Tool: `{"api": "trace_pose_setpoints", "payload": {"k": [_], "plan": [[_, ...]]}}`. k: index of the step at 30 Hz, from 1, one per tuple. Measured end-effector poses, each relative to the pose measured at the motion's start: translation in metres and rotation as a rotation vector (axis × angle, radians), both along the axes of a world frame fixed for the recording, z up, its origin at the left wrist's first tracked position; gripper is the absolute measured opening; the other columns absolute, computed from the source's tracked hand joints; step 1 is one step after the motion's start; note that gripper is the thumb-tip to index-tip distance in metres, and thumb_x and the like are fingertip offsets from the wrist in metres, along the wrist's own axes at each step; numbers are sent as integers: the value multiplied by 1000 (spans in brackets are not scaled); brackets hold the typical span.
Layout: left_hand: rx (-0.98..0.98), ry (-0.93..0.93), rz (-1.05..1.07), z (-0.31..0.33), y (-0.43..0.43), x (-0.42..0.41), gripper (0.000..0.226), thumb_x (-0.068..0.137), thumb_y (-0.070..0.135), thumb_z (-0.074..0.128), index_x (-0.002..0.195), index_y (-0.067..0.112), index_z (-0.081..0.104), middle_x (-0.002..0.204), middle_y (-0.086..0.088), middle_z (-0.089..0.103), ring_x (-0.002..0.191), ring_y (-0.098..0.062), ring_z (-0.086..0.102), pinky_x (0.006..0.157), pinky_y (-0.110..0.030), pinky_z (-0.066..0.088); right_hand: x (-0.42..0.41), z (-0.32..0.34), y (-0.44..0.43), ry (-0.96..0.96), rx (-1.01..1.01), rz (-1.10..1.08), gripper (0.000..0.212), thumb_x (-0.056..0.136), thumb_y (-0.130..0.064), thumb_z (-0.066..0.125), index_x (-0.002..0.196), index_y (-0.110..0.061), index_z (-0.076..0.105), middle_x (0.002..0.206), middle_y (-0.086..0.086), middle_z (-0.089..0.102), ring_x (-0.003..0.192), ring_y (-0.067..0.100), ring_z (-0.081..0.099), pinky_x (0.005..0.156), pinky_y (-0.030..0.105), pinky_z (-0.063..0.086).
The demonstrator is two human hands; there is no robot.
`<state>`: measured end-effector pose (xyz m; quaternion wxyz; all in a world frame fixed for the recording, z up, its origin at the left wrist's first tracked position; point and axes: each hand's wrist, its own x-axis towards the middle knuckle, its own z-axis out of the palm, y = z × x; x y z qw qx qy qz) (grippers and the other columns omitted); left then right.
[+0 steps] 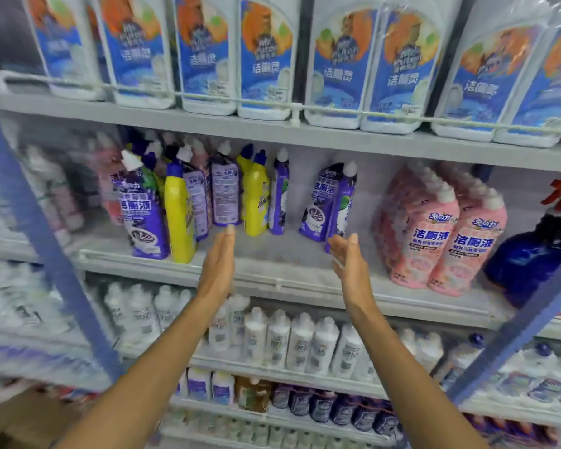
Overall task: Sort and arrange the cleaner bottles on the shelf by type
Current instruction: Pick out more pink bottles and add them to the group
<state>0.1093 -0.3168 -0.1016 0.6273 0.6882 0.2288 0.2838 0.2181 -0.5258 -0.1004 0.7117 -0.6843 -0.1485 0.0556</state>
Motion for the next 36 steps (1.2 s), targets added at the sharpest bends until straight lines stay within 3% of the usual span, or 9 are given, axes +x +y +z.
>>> {"api": "trace_pose_setpoints", "payload": {"k": [6, 11, 14, 18, 23, 28, 30, 33, 36], "plan": [[77, -115, 210, 15, 59, -16, 48, 108, 52, 34, 143, 24, 50, 141, 16, 48, 135, -8, 44, 111, -27, 32, 12, 6, 93, -8, 35, 148, 75, 103, -64, 28, 148, -9, 53, 146, 2, 58, 137, 16, 53, 119, 36, 37], [148, -176, 445, 25, 114, -32, 38, 106, 58, 34, 115, 33, 61, 103, 18, 65, 92, 10, 59, 88, -28, 46, 19, 14, 172, -22, 24, 273, 56, 108, -54, 33, 139, -16, 59, 137, -1, 64, 132, 17, 57, 119, 41, 39], [183, -136, 533, 33, 152, -35, 54, 103, 65, 30, 124, 22, 57, 106, 9, 64, 96, 3, 59, 86, -30, 45, 15, 19, 219, -53, -50, 334, 84, 87, -79, 35, 144, -21, 58, 147, -2, 59, 137, 15, 53, 122, 44, 36], [123, -84, 423, 33, 202, -30, 65, 98, 73, 34, 139, 26, 53, 136, 6, 60, 125, -12, 56, 107, -37, 43, 11, 24, 270, -100, -107, 426, 81, 92, -79, 32, 151, -26, 50, 157, -4, 49, 145, 16, 44, 124, 42, 30], [39, -64, 257, 25, 220, -20, 34, 103, 46, 53, 127, 23, 59, 105, 15, 75, 92, 4, 71, 78, -22, 51, -7, 11, 308, -174, -94, 409, 27, 96, -64, 56, 116, -46, 61, 121, -15, 66, 117, 12, 63, 103, 38, 52], [159, -65, 150, 12, 242, -26, 41, 93, 24, 72, 131, 15, 58, 114, 5, 74, 97, -5, 73, 76, -21, 59, -14, -6, 330, -243, -109, 330, 71, 74, -71, 77, 134, -39, 55, 128, -11, 65, 109, 6, 68, 91, 38, 60], [206, -34, 128, 11, 251, -29, 45, 89, 25, 77, 129, 17, 59, 112, 4, 74, 95, -5, 72, 73, -21, 59, -16, -8, 333, -250, -121, 285, 68, 74, -66, 80, 131, -38, 57, 124, -9, 67, 106, 5, 69, 89, 34, 60], [264, 0, 114, 8, 259, -28, 45, 83, 28, 82, 121, 18, 61, 106, 4, 75, 92, -7, 72, 73, -24, 59, -18, -1, 330, -272, -124, 205, 30, 80, -39, 78, 107, -37, 65, 96, -11, 72, 84, -2, 67, 76, 17, 53], [307, 5, 70, 6, 253, -21, 41, 83, 22, 84, 117, 15, 62, 100, 8, 76, 85, -1, 72, 70, -19, 56, -18, 8, 314, -304, -152, 119, 14, 85, -13, 75, 85, -19, 63, 69, 0, 62, 60, 2, 54, 61, 19, 44]]}}
